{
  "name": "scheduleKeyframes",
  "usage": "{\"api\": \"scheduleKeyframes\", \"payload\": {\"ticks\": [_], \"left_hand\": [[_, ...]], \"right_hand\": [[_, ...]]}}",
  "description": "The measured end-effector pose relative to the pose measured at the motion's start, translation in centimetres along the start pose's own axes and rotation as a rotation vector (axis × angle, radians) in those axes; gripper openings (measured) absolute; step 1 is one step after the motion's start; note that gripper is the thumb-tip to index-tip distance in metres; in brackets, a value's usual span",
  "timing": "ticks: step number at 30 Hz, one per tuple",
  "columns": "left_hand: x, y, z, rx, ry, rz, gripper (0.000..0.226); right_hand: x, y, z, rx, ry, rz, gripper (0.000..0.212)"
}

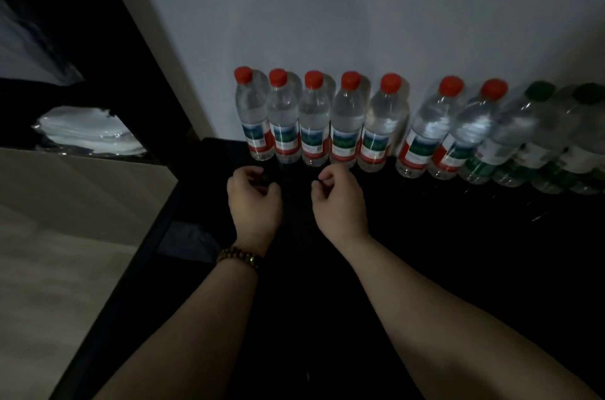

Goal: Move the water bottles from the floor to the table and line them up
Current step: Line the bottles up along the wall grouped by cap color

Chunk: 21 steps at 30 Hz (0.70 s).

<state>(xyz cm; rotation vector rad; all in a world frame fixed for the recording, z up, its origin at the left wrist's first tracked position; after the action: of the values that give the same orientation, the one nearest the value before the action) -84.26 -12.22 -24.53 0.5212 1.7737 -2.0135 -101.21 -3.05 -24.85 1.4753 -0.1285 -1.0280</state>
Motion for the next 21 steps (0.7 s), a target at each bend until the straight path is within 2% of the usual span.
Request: {"api": "scheduleKeyframes", "payload": {"ticks": [4,7,13,19,21], "left_hand": [[0.4,3.0,-0.1,0.025,-0.084,-0.038,0.03],[1.2,5.1,-0.9,0.066,-0.068,-0.045,0.03],[1.3,6.8,-1.8,0.129,-0.109,-0.194,0.032],[2.2,6.7,-0.2,0.151,-0.07,-0.262,0.026],[2.5,6.5,0.9,0.136,-0.077,-0.284,0.024]], "right_hand": [[2.3,-3.3,-2.2,0.036,-0.103,0.105,0.021],[3.3,-5.0,-3.8,0.066,-0.188,0.143,0.024],[3.5,-4.5,-4.0,-0.079,-0.247,0.163,0.019],[5.0,-2.8,-2.5,-0.196,-0.234,-0.113,0.013],[6.4,-1.9,-1.3,-0.249,-0.215,-0.25,0.018]]}}
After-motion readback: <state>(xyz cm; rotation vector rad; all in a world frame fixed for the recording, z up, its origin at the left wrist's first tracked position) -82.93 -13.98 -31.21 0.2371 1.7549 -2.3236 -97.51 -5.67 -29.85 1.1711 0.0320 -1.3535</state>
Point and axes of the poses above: each hand's wrist, its own z-axis towards the middle knuckle, its own x-axis out of the palm, y = z × x, the point moved 7 cm from there along z, towards the middle knuckle, and after that the axes turned 2 degrees about z, right-handed, at the moved point
